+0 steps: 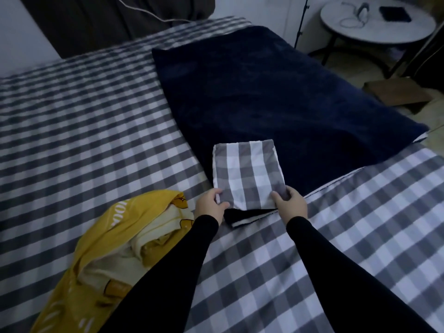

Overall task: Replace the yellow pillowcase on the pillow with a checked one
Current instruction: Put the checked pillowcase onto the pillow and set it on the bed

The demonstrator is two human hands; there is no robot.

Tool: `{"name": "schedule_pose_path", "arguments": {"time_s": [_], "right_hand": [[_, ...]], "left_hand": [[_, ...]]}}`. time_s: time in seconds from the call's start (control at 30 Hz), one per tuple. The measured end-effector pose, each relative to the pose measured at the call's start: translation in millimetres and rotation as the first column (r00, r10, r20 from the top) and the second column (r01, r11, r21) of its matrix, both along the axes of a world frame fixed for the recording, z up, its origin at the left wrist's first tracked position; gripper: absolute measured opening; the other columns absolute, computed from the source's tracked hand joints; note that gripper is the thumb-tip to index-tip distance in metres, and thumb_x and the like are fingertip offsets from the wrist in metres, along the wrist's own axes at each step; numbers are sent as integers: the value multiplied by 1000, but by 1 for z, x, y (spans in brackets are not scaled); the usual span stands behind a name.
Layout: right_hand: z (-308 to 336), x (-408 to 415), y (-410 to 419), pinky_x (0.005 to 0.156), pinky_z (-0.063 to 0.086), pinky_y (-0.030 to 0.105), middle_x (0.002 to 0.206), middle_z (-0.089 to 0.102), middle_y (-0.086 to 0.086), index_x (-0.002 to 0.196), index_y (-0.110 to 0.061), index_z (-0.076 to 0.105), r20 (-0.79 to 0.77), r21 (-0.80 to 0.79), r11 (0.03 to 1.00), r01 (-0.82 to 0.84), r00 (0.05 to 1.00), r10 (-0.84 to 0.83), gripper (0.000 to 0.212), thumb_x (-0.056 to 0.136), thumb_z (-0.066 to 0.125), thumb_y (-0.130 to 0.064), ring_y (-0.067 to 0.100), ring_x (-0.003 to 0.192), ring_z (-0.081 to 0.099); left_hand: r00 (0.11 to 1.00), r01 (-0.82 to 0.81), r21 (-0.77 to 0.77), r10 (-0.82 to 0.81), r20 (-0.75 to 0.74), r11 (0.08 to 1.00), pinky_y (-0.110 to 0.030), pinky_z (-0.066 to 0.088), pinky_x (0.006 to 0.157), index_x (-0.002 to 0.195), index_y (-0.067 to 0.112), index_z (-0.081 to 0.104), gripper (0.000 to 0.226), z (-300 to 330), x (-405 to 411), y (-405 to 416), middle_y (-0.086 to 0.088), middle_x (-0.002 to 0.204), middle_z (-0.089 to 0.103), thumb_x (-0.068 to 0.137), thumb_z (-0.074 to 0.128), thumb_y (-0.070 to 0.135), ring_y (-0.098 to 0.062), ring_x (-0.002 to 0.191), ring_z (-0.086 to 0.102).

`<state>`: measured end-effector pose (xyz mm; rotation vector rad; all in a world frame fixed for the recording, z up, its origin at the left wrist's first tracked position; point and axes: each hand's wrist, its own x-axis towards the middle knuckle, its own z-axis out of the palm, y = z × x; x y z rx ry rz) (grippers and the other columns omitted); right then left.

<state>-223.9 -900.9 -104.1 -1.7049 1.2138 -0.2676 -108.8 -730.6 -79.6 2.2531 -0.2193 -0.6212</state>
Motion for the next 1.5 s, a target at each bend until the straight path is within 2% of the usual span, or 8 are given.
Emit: {"name": "schedule_pose_path", "arguments": {"time_s": [0.27,0.6,0.73,0.8,0.87,1.03,1.2,1.5], "right_hand": [[76,7,35,78,50,27,95,64,1,93,-22,68,270,-133,991,9,962,27,14,91,58,-31,12,88,61],[225,34,147,65,50,24,83,69,5,96,-2,67,522,253,897,-363,831,189,19,92,58,-17,19,80,63],[254,55,201,86,52,35,103,73,8,107,-12,71,436,558,733,-389,889,140,50,74,74,-50,25,97,69],[260,66,230,96,49,44,106,73,10,109,-14,70,350,662,648,-376,920,175,72,57,80,-63,30,101,69],[268,70,267,93,51,46,102,73,13,103,-9,71,303,698,595,-398,918,258,55,69,78,-52,31,97,69],[289,80,362,82,55,39,103,72,12,108,-8,66,457,512,672,-535,832,314,34,84,70,-32,26,92,68],[315,78,438,91,54,40,105,71,20,102,2,69,685,227,607,-762,568,456,31,89,65,-27,32,102,67],[326,75,505,106,41,45,151,28,-6,83,-16,75,556,-252,352,-901,163,815,30,61,73,-36,17,136,36]], "left_hand": [[994,-65,-196,80,69,978,-28,49,86,111,17,67,28,84,13,33,-1,102,61,84,70,15,-18,95,59],[982,-99,-372,152,115,923,-25,54,80,111,21,68,42,217,22,184,-1,108,65,71,83,18,-13,99,62],[958,-160,-386,238,162,908,-15,52,68,108,22,69,35,255,18,255,0,98,66,75,80,12,-9,82,64],[955,-153,-420,243,169,894,-28,56,82,105,24,71,34,266,17,293,-4,106,70,76,78,8,-17,90,68],[959,-140,-413,227,169,900,-39,54,92,101,29,72,33,278,16,329,-3,109,70,78,76,6,-20,98,67],[958,-208,-263,251,141,942,-31,48,99,107,24,71,22,296,12,413,3,116,67,85,71,29,-13,109,61],[915,-325,1,315,252,946,-33,47,97,105,28,72,65,304,-2,457,2,114,67,79,39,78,-19,106,60],[921,-257,-586,379,94,769,-18,52,61,90,17,69,24,343,-22,468,1,84,73,87,65,40,-13,77,70]]}}
